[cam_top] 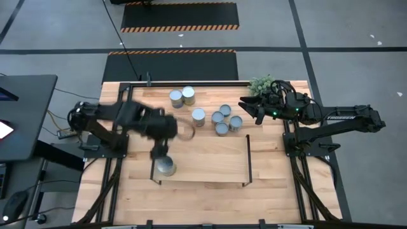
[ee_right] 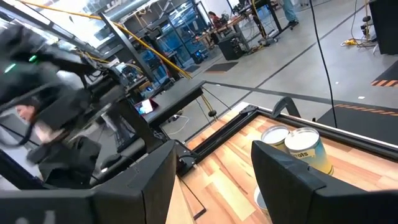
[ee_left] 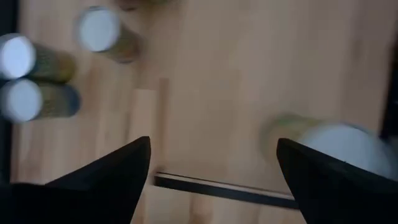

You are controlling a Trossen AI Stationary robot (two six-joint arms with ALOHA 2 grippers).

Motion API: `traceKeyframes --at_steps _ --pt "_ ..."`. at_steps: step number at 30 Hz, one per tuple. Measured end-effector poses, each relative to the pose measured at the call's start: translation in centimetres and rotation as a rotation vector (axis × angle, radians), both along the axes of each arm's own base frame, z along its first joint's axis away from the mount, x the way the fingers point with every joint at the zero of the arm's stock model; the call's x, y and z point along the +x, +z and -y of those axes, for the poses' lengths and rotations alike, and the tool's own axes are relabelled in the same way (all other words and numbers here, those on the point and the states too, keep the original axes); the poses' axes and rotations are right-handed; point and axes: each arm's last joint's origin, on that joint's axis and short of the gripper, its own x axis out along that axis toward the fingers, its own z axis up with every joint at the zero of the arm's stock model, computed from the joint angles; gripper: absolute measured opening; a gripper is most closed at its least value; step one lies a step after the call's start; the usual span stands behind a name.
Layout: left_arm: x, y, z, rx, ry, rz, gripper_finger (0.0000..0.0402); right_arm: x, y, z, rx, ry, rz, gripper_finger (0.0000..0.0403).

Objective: Pick and place cans onto a shelf
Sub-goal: Put the canned peas on the shelf

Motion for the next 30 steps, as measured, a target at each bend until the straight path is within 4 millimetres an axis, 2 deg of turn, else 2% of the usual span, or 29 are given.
traceKeyframes --at_steps 7,9,13,19,22,26,30 --pt "0.3 -0.2 -8.1 0.048 0.029 -0.027 0.0338 0.0 0.0 0.0 0.001 -0.014 0.005 0.0217" --pt "0.3 -1.0 -10.3 0.038 0.024 -0.037 0.0334 0.0 0.0 0.1 0.001 -0.022 0.005 0.0217" --pt "-0.1 -3.9 -13.9 0.038 0.006 -0.124 0.0333 0.0 0.1 0.1 0.001 -0.024 0.006 0.0217" --pt "-1.0 -9.3 -17.9 0.023 -0.007 -0.226 0.0353 0.0 0.1 0.1 0.002 -0.04 0.014 0.0217" --pt "-1.7 -11.6 -19.8 -0.018 0.039 -0.204 0.0355 -0.1 0.1 0.2 0.008 -0.054 0.016 0.0217" --pt "-2.8 -13.8 -21.7 -0.014 0.085 -0.211 0.0356 -0.1 0.1 0.2 0.022 -0.063 0.021 0.0217" --pt "-3.6 -14.7 -23.3 -0.018 0.151 -0.201 0.0356 -0.1 0.1 0.2 0.026 -0.063 0.022 0.0217"
